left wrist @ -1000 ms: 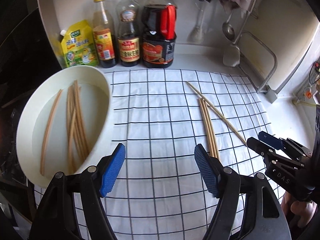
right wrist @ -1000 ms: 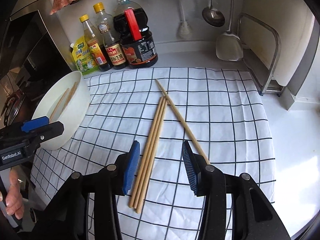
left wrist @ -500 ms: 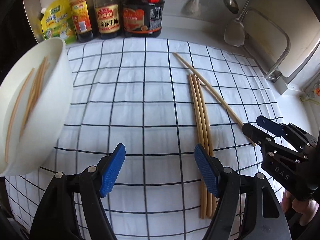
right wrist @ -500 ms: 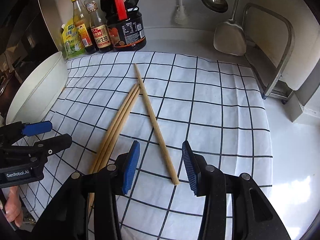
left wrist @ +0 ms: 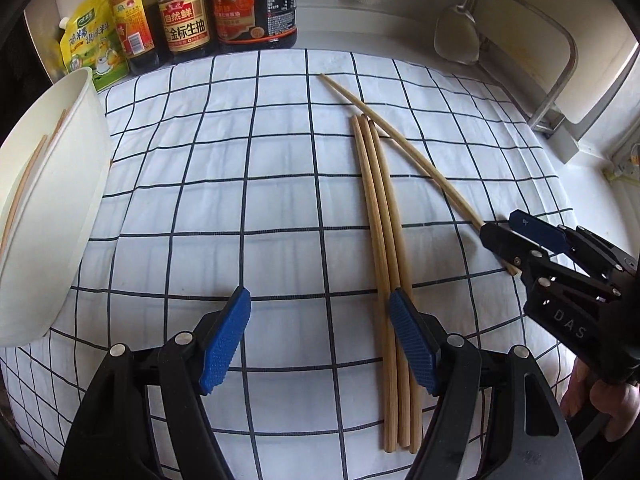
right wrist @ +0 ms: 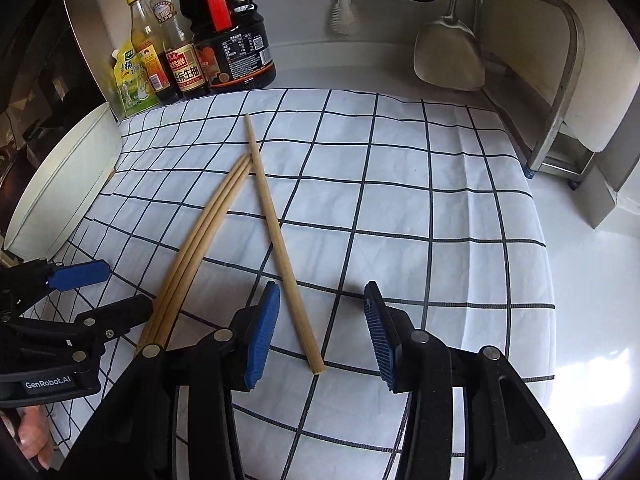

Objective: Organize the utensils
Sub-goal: 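Close the left gripper on one chopstick while the right gripper grasps another chopstick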

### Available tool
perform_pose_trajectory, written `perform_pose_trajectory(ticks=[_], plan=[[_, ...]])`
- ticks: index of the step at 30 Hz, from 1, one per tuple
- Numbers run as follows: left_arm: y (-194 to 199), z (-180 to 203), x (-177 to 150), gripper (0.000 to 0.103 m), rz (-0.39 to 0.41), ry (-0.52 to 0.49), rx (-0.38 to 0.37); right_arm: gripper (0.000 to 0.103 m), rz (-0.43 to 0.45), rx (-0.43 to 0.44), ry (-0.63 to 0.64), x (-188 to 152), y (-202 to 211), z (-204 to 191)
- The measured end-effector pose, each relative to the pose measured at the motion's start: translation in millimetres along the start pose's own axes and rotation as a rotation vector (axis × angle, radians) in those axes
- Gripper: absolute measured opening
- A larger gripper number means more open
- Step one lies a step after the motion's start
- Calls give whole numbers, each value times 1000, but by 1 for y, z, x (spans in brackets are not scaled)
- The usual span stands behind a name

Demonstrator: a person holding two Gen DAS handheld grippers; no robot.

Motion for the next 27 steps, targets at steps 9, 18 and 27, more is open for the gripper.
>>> perform_pose_trajectory(ticks=[9,18,27], plan=[[-8,0,-1,79,-30,-19,64,43,6,-2,20,-1,0,-1],[-12,-11,5,80,-21,0,73,45,12,-37,148,2,-10,-15],[-16,-15,19,69,-7,9,78,38,3,-17,233,20,-28,-39]])
Point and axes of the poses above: each gripper's, at about its wrist camera, not at the fingertips, and y roughly against the way its jaws point, z to its right, x to its top, the point moved 7 cm from there along -y, roughly the way its jaws point, and after that the axes turned 15 degrees about -y, right-handed, at the moved point
